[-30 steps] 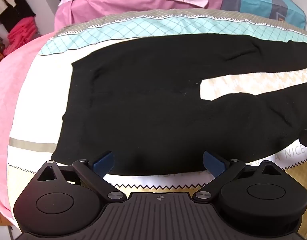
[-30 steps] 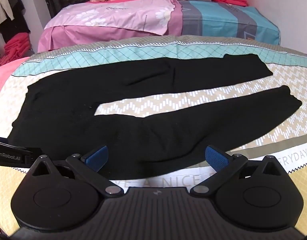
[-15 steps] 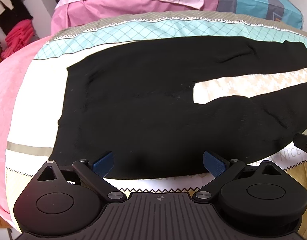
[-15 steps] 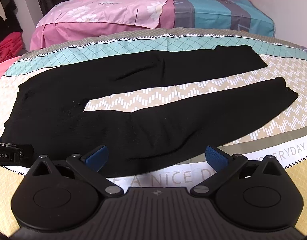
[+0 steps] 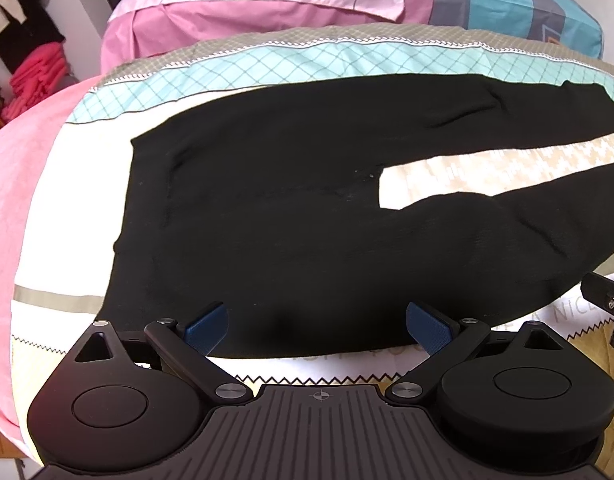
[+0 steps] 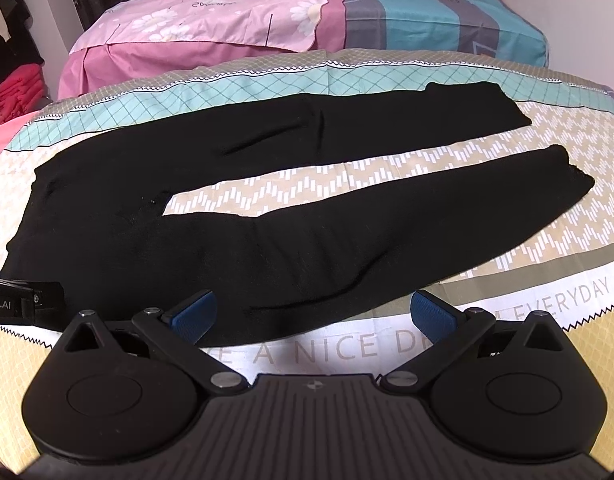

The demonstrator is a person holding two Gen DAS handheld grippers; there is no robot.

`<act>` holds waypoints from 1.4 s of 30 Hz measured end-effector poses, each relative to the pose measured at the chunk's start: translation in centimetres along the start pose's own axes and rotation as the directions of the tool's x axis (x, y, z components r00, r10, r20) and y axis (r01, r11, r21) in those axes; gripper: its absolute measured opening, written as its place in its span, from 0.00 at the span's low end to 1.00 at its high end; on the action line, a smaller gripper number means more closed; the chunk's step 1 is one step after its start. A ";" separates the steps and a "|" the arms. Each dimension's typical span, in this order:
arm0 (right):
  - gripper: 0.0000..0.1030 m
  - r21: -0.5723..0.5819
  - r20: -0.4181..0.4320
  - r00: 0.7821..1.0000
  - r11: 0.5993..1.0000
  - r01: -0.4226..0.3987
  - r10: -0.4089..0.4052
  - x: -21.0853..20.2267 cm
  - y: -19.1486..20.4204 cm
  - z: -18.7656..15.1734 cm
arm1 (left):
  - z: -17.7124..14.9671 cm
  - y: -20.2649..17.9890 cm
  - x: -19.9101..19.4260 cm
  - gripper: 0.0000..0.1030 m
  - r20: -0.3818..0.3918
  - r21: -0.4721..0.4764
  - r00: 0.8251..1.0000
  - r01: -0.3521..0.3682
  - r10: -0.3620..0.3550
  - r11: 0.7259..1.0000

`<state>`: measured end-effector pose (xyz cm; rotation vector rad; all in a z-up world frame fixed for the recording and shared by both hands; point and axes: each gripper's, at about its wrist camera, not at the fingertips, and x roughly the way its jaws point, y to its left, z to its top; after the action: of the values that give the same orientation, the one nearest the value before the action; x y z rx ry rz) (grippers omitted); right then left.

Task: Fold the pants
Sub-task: 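Move the right gripper toward the cuffs of the black pant legs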

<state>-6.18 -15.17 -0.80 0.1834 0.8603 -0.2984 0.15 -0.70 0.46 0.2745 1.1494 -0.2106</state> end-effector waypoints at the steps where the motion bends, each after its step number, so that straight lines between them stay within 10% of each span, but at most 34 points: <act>1: 1.00 0.001 0.002 1.000 1.000 0.001 -0.001 0.0 0.1 -0.1 | 0.0 0.0 0.0 1.00 0.000 0.000 1.000 0.001 -0.001 1.000; 42: 1.00 0.059 -0.038 0.998 0.997 -0.045 0.047 2.3 -4.0 -0.1 | 0.0 -0.6 2.9 1.00 -0.050 -0.036 0.999 0.018 -0.020 0.999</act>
<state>-6.18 -19.30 -2.76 0.2633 0.8862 -0.2774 1.12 -1.30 -2.25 0.2385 1.2051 -0.2008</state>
